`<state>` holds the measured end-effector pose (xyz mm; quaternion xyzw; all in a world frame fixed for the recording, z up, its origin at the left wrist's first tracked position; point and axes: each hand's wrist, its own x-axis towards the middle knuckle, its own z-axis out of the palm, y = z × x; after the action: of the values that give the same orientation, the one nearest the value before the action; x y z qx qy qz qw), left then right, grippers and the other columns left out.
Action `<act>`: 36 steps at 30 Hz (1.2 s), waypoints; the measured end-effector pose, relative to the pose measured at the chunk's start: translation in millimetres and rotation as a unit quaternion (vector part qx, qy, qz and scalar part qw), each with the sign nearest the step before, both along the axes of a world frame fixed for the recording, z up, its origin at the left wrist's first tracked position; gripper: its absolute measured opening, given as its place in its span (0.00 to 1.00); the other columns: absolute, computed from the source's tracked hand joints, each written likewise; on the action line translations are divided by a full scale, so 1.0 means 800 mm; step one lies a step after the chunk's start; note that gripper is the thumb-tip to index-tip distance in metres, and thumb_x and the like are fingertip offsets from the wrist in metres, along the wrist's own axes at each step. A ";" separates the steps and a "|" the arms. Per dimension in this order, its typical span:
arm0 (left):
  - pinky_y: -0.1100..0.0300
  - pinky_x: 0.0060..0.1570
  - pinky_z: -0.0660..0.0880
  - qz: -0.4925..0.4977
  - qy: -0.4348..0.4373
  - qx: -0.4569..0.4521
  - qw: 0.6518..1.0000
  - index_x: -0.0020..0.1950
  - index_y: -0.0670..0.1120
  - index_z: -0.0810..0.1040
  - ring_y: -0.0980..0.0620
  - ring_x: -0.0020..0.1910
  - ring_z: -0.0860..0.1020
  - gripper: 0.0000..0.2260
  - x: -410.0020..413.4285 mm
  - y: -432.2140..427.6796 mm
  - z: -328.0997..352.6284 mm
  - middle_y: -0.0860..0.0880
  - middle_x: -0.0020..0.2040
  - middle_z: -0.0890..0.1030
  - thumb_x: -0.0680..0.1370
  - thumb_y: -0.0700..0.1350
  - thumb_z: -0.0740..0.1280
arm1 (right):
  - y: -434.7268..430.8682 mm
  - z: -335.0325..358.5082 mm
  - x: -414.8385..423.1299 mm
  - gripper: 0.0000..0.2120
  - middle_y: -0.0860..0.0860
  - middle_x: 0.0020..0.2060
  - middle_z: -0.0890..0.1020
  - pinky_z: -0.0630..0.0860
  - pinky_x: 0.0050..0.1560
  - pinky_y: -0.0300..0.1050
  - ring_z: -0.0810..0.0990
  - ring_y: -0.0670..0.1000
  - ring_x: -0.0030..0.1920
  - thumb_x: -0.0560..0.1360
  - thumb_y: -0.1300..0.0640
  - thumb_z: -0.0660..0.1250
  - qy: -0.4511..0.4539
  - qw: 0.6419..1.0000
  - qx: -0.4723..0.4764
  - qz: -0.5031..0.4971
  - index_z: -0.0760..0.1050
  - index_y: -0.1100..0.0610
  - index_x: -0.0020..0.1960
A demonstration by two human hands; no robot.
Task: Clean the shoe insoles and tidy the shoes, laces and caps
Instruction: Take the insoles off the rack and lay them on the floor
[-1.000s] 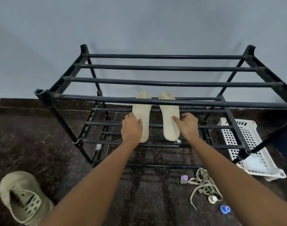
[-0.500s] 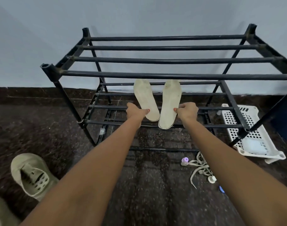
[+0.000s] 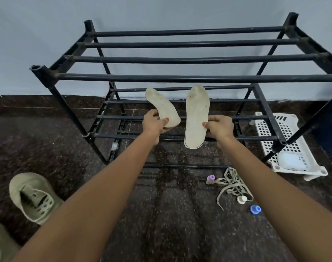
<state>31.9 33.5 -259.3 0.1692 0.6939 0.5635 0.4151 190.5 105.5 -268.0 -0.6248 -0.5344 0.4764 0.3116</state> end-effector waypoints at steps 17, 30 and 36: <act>0.59 0.46 0.80 -0.046 -0.002 0.068 0.997 0.71 0.48 0.63 0.56 0.48 0.82 0.33 0.010 -0.267 -0.014 0.55 0.45 0.85 0.70 0.37 0.72 | -0.159 0.001 0.039 0.08 0.46 0.28 0.81 0.75 0.32 0.35 0.77 0.41 0.28 0.71 0.70 0.67 0.124 0.985 -0.039 0.112 0.78 0.57 0.41; 0.64 0.42 0.78 -0.099 -0.022 -0.080 0.992 0.70 0.40 0.64 0.57 0.47 0.82 0.33 0.029 -0.358 -0.181 0.59 0.44 0.84 0.69 0.41 0.75 | -0.254 -0.159 0.071 0.08 0.52 0.33 0.81 0.75 0.27 0.34 0.78 0.41 0.27 0.71 0.73 0.65 0.036 0.981 -0.165 0.098 0.78 0.62 0.43; 0.57 0.47 0.79 -0.129 0.006 -0.137 0.982 0.71 0.40 0.63 0.48 0.50 0.80 0.30 0.024 -0.324 -0.232 0.47 0.50 0.81 0.72 0.30 0.69 | -0.243 -0.205 0.070 0.09 0.54 0.35 0.80 0.77 0.28 0.36 0.77 0.48 0.34 0.71 0.72 0.65 -0.020 0.979 -0.181 0.092 0.76 0.59 0.40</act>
<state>51.1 -225.8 -445.0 0.2018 0.7394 0.4039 0.4995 246.2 -88.5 -431.7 -0.6283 -0.5004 0.5796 0.1377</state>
